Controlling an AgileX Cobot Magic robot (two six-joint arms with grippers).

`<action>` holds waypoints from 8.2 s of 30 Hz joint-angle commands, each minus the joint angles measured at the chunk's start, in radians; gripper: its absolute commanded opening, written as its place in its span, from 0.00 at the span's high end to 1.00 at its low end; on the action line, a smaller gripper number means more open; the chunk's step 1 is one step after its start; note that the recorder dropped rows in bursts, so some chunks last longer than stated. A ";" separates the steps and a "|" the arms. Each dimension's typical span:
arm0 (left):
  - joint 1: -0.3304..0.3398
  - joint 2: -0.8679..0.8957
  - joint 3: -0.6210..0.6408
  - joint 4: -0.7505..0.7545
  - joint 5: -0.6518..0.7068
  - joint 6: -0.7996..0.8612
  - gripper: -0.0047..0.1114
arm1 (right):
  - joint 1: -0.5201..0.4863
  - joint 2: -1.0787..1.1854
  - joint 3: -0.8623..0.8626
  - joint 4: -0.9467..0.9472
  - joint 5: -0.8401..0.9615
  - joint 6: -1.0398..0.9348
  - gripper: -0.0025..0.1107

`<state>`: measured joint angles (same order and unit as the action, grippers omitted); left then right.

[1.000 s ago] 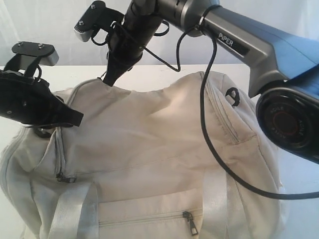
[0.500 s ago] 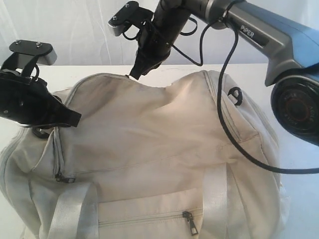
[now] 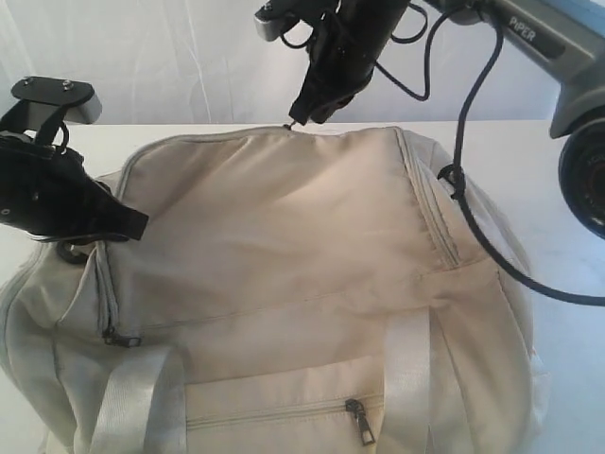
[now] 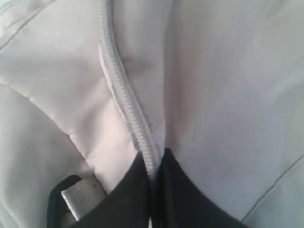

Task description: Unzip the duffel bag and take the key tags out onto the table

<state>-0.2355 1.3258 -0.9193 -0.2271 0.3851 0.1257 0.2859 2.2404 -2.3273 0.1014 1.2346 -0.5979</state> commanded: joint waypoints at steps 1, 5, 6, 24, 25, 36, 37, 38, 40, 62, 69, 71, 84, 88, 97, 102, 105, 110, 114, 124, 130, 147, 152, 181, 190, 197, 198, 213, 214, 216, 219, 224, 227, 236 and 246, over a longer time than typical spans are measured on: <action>0.004 -0.012 0.001 0.031 0.049 -0.005 0.96 | -0.037 -0.054 0.004 -0.071 -0.014 0.037 0.98; 0.004 -0.012 0.001 0.031 0.049 -0.005 0.96 | -0.048 -0.081 0.004 -0.114 -0.014 0.106 0.98; 0.004 -0.012 0.001 0.031 0.049 -0.005 0.96 | -0.053 -0.089 0.004 -0.114 -0.014 0.114 0.98; 0.004 -0.012 0.001 0.036 0.047 -0.005 0.96 | -0.080 -0.295 0.297 -0.281 -0.014 0.242 0.98; 0.004 -0.012 0.001 0.036 0.047 -0.005 0.96 | -0.086 -0.308 0.316 -0.280 -0.014 0.244 0.98; 0.004 -0.012 0.001 0.036 0.039 -0.005 0.96 | -0.088 -0.486 0.533 -0.242 -0.014 0.340 0.98; 0.004 -0.012 0.001 0.036 0.039 -0.005 0.96 | -0.088 -0.499 0.546 -0.228 -0.014 0.340 0.98; 0.004 -0.012 0.001 0.036 0.039 -0.005 0.96 | -0.088 -0.513 0.565 -0.212 -0.014 0.340 0.98; 0.004 -0.012 0.001 0.036 0.039 -0.005 0.96 | -0.088 -0.535 0.593 -0.191 -0.014 0.340 0.98; 0.004 -0.012 0.001 0.036 0.039 -0.005 0.96 | -0.085 -0.840 0.963 -0.037 -0.014 0.340 0.98; 0.004 -0.012 0.001 0.036 0.039 -0.005 0.96 | -0.085 -0.985 1.110 0.032 -0.014 0.331 0.98; 0.004 -0.012 0.001 0.036 0.039 -0.005 0.96 | -0.085 -1.024 1.150 0.033 -0.014 0.331 0.98; 0.004 -0.012 0.001 0.036 0.076 0.011 0.96 | -0.085 -1.133 1.406 0.142 -0.017 0.272 0.96; 0.004 -0.012 0.001 0.036 0.089 0.016 0.96 | -0.085 -1.133 1.418 0.163 -0.072 0.238 0.73; 0.004 -0.012 0.001 0.032 0.097 0.031 0.96 | -0.085 -1.117 1.294 0.160 -0.423 0.237 0.42; 0.004 -0.012 -0.001 0.032 0.095 0.031 0.96 | -0.087 -0.965 1.181 0.162 -0.492 0.239 0.43; 0.004 -0.012 -0.001 0.032 0.095 0.031 0.96 | -0.087 -0.835 1.096 0.160 -0.504 0.216 0.43; 0.004 -0.012 -0.001 0.032 0.106 0.033 0.96 | -0.087 -0.659 0.964 0.160 -0.471 0.216 0.43; 0.004 -0.012 -0.001 0.032 0.106 0.035 0.96 | -0.087 -0.578 0.901 0.164 -0.397 0.216 0.43; 0.004 -0.012 -0.001 0.032 0.104 0.035 0.96 | -0.087 -0.563 0.896 0.315 -0.267 0.151 0.69; 0.004 -0.012 -0.001 0.032 0.110 0.035 0.96 | -0.087 -0.568 0.894 0.332 -0.218 0.130 0.98; 0.004 -0.175 -0.038 0.022 0.237 0.039 0.96 | -0.083 -0.890 1.013 0.492 -0.017 0.024 0.98; 0.004 -0.188 -0.038 0.022 0.251 0.039 0.96 | -0.083 -0.999 1.138 0.542 -0.014 -0.017 0.98; 0.004 -0.188 -0.038 -0.155 0.211 0.154 0.50 | -0.083 -1.237 1.656 0.557 -0.014 -0.050 0.98; 0.000 -0.070 -0.038 -0.350 0.298 0.410 0.81 | -0.083 -1.237 1.769 0.551 -0.022 -0.050 0.98; 0.000 -0.039 -0.036 -0.455 0.366 0.565 0.96 | -0.083 -1.237 1.771 0.551 -0.062 -0.050 0.98; 0.000 -0.021 -0.034 -0.457 0.329 0.528 0.96 | -0.083 -1.237 1.771 0.551 -0.069 -0.050 0.98; -0.119 0.099 -0.034 -0.591 0.775 0.715 0.96 | -0.083 -1.237 1.721 0.551 -0.120 -0.011 0.43; -0.125 0.099 -0.034 -0.591 0.792 0.717 0.96 | -0.083 -1.237 1.707 0.551 -0.113 0.000 0.43; -0.127 0.099 -0.034 -0.593 0.836 0.717 0.96 | -0.083 -1.241 1.646 0.551 -0.074 0.004 0.43; -0.127 0.099 -0.029 -0.593 0.836 0.741 0.96 | -0.083 -1.265 1.503 0.513 -0.030 0.044 0.43; -0.127 0.091 0.115 -0.593 0.836 0.798 0.96 | -0.083 -1.285 1.364 0.371 -0.051 0.136 0.43; -0.127 0.071 0.177 -0.601 0.836 0.817 0.96 | -0.083 -1.285 1.361 0.367 -0.110 0.155 0.45; -0.127 -0.001 0.202 -0.592 0.836 0.791 0.96 | -0.083 -1.177 1.389 0.379 -0.345 0.166 0.69; -0.127 -0.021 0.242 -0.522 0.836 0.729 0.96 | -0.083 -0.945 1.389 0.626 -0.150 -0.004 0.74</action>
<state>-0.3586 1.3185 -0.7000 -0.7529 1.1251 0.8663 0.2030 1.2629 -0.9445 0.6066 0.9590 -0.4987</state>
